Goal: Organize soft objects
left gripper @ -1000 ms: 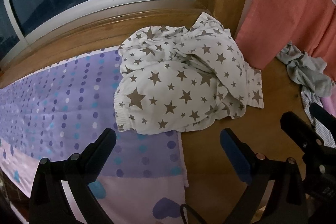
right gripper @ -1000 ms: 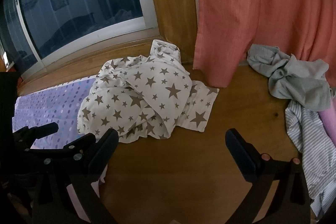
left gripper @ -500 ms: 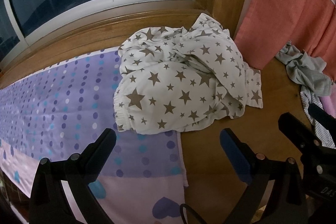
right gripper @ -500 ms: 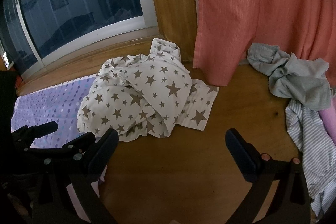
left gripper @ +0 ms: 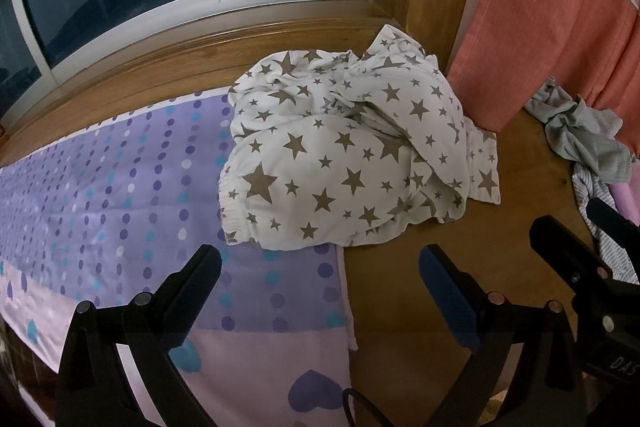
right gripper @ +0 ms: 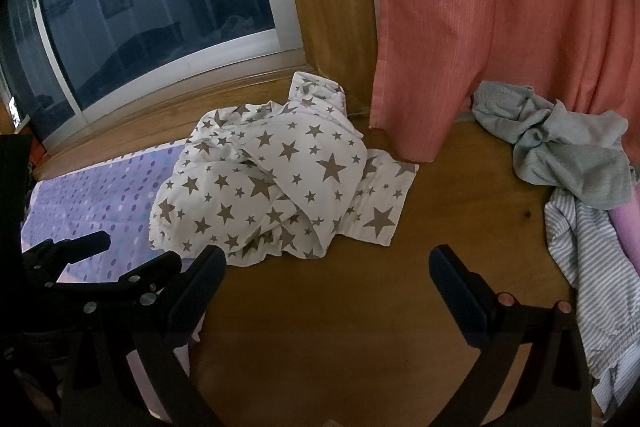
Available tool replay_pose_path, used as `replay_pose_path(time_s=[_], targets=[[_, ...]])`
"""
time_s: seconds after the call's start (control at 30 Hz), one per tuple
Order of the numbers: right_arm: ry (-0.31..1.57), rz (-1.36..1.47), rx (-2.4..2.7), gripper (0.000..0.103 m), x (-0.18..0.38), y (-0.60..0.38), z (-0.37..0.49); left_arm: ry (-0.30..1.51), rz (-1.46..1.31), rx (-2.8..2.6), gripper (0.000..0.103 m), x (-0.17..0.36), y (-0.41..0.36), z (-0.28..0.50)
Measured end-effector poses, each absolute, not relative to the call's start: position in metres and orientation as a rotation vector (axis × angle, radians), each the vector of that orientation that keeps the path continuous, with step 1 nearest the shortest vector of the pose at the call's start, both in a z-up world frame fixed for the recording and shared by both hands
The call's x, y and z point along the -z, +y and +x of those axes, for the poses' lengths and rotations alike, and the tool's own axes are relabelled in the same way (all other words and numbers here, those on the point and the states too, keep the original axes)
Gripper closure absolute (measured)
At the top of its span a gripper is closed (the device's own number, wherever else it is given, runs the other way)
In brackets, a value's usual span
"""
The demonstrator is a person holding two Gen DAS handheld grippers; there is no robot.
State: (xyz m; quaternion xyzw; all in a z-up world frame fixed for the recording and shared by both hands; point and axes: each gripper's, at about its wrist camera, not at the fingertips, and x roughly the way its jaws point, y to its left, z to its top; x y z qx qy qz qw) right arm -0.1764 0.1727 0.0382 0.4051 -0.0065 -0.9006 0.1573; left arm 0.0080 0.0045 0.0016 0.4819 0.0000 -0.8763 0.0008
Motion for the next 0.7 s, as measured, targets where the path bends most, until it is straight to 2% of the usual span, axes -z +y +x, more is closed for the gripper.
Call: replay_pose_path(time_s=[0.7], targets=[[-0.013,1.186,2.532,0.000,-0.030,0.175,-0.196,0.016,1.526,2.707,0.001,0.004,0.009,-0.005]])
